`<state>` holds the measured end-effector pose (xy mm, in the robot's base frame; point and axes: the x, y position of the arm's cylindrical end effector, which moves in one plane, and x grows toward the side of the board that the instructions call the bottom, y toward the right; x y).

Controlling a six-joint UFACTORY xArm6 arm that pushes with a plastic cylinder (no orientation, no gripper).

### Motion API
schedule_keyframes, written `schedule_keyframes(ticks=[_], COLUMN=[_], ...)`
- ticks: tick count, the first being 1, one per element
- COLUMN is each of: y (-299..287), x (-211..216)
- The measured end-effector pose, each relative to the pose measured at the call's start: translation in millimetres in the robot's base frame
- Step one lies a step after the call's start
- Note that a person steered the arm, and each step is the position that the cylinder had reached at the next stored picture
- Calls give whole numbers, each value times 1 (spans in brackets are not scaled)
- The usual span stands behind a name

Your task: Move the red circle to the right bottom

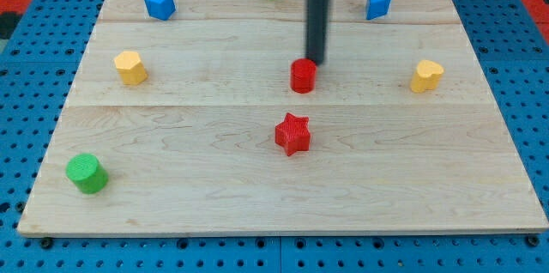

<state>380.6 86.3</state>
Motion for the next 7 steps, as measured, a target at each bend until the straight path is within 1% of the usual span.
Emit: schedule_keyframes(ticks=[1, 2, 3, 4, 5, 6, 7], y=[21, -10, -79, -35, 8, -7, 41], x=[11, -38, -12, 37, 74, 31, 63])
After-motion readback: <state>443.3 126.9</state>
